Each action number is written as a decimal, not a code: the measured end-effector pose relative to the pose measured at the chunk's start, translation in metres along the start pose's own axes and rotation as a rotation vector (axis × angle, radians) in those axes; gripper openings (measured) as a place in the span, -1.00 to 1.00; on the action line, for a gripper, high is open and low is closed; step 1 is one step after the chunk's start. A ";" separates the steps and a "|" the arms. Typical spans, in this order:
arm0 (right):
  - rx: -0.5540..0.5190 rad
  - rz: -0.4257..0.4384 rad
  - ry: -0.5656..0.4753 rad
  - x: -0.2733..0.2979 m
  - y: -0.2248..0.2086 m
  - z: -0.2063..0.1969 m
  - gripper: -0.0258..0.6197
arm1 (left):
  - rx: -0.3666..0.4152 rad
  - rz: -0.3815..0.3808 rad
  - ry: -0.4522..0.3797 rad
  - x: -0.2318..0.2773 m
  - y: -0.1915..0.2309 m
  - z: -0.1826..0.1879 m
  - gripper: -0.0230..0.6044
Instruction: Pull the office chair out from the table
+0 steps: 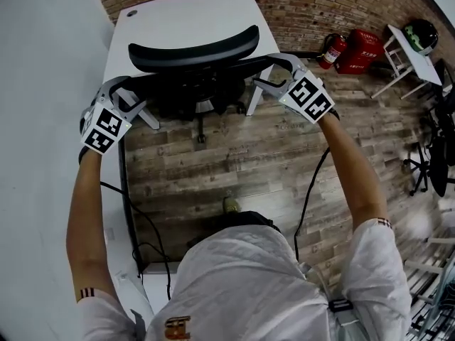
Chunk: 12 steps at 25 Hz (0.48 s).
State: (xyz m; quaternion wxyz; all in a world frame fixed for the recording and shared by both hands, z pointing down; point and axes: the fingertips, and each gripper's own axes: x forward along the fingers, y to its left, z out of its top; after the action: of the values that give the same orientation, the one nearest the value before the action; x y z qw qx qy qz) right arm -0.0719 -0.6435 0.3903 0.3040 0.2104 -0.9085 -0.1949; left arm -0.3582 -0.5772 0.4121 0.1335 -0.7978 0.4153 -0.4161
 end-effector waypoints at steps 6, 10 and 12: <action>-0.094 0.049 0.132 0.027 -0.027 -0.034 -0.03 | 0.025 -0.053 0.112 0.031 0.018 -0.029 0.10; -0.141 0.102 0.206 0.041 -0.038 -0.052 0.00 | 0.069 -0.103 0.174 0.050 0.023 -0.044 0.13; -0.159 0.139 0.247 0.049 -0.040 -0.063 0.01 | 0.077 -0.129 0.193 0.059 0.024 -0.050 0.13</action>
State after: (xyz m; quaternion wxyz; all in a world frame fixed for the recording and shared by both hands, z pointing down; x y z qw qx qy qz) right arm -0.0572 -0.7156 0.4407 0.4416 0.1448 -0.8584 -0.2172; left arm -0.3921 -0.6308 0.4626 0.0964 -0.7733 0.3579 -0.5145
